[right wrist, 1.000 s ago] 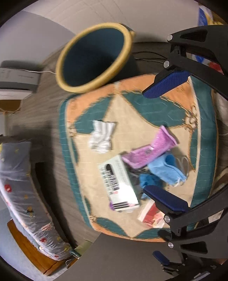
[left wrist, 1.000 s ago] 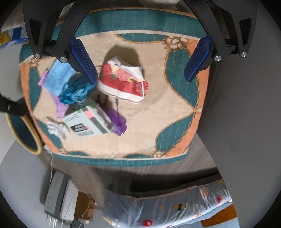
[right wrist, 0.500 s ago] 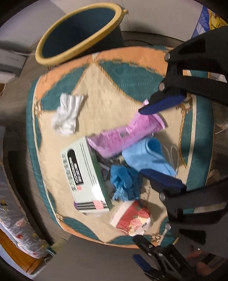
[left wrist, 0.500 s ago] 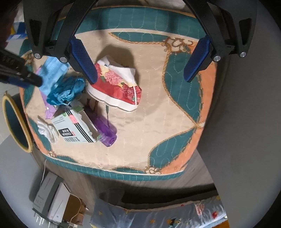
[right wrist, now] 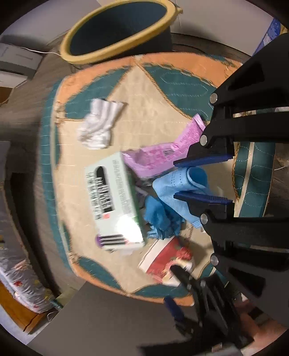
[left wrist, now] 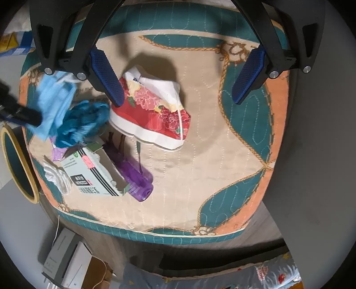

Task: Collect trash
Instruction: 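Grasp the red floral paper cup with the left tool while the right tool grasps the blue mask, then carry the paper cup and mask over the bin and open both tools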

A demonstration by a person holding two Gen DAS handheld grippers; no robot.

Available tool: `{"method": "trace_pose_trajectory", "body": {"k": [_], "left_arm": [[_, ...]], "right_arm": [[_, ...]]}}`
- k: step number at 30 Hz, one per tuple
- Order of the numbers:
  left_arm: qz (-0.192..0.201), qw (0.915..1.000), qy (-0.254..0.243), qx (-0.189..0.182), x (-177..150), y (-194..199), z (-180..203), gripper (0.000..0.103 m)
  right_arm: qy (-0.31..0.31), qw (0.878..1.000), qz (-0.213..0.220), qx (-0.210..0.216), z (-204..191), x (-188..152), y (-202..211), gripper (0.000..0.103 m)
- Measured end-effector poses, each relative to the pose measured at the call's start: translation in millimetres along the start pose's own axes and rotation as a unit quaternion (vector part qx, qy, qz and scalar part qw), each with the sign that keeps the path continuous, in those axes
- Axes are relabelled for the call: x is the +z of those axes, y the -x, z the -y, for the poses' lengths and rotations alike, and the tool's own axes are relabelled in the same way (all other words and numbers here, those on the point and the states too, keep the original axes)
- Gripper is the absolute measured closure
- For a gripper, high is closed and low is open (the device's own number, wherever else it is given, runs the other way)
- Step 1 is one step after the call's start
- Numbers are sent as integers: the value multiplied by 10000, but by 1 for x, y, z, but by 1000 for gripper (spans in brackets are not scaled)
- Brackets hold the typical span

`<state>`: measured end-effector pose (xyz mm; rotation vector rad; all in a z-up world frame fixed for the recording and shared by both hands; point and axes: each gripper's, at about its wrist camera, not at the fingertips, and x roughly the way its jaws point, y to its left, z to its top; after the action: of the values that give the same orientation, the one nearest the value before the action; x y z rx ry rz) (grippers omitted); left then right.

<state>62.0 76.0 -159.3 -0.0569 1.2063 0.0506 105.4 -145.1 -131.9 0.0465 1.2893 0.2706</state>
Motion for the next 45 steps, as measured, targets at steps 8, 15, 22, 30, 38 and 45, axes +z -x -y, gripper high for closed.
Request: {"method": "trace_pose_trajectory", "body": {"k": [8,15,22,30,38,45], "left_arm": [[21,9959,-906,0,-1,-9,33,7],[-242,9907,-1313,276,0,-32,42,6],[-291,9920,-1221,145,6,-39,40,8],[-326,9934,-1099,-110,10,-39,32,21],[314,9974,-650,-27,22,-2,20,21],[983,9938,-409,-321,39,44,34,21]], "right_arm": [[-222,9983,542,-3,19,21,45,80],[-393,9971,638,102,34,27,55,80],[-356,9972,648,110,38,33,53,80],[-331,9971,681,127,39,37,53,80],[-264,9960,854,43,40,42,66,80],[-208,9935,1110,-172,46,46,85,80]]}}
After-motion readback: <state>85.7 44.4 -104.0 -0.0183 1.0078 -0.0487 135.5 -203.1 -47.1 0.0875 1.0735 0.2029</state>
